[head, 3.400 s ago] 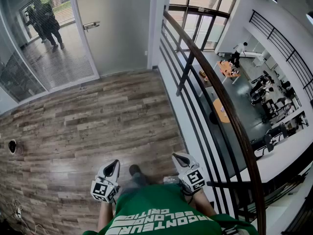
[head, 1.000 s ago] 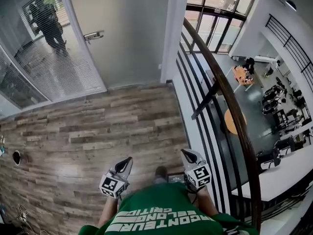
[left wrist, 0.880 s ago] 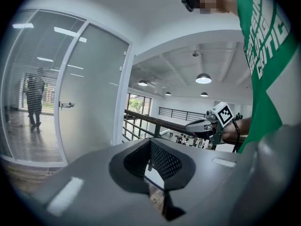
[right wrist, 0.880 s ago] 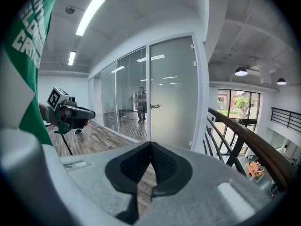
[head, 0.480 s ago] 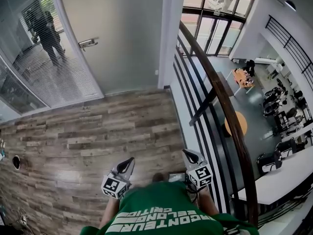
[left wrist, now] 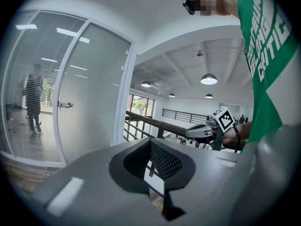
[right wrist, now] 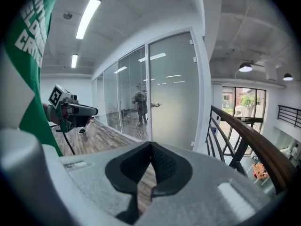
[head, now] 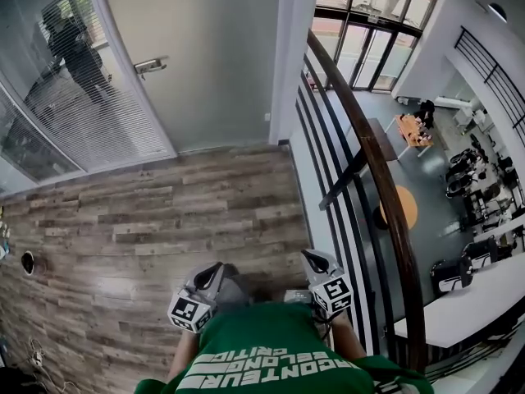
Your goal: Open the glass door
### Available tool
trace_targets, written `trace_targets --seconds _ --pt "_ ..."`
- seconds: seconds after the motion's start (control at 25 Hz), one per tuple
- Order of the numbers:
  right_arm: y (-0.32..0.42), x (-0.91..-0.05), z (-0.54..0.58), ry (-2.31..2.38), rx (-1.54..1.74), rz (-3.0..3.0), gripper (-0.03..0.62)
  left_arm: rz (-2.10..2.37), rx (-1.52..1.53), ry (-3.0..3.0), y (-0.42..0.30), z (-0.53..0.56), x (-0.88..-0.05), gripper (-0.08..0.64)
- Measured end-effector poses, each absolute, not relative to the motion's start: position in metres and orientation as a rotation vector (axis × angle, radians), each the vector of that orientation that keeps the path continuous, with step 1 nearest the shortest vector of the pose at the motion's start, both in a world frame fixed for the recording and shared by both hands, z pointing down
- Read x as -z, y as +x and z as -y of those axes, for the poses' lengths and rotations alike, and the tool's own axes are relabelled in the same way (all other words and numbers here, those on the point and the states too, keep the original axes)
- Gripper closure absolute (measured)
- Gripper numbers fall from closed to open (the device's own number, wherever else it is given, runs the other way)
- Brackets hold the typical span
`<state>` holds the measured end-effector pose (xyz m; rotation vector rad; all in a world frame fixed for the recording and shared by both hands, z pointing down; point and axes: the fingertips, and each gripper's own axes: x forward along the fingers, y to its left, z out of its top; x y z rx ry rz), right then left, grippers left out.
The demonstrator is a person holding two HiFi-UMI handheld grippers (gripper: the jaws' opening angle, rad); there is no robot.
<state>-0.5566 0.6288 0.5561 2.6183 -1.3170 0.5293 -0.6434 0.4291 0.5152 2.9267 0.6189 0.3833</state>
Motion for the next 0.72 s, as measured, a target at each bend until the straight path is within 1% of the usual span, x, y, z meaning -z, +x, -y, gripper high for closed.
trace_targets --seconds 0.4,0.72 --pt "-0.526 -0.558 -0.642 2.660 -0.566 1.242 0.598 -0.679 -0.371 2.909 -0.604 -0.433 -0.518 0.549" --pt "-0.507 -0.562 -0.623 2.631 -0.576 1.256 0.598 -0.642 -0.373 2.881 -0.585 -0.416 -0.528 0.549"
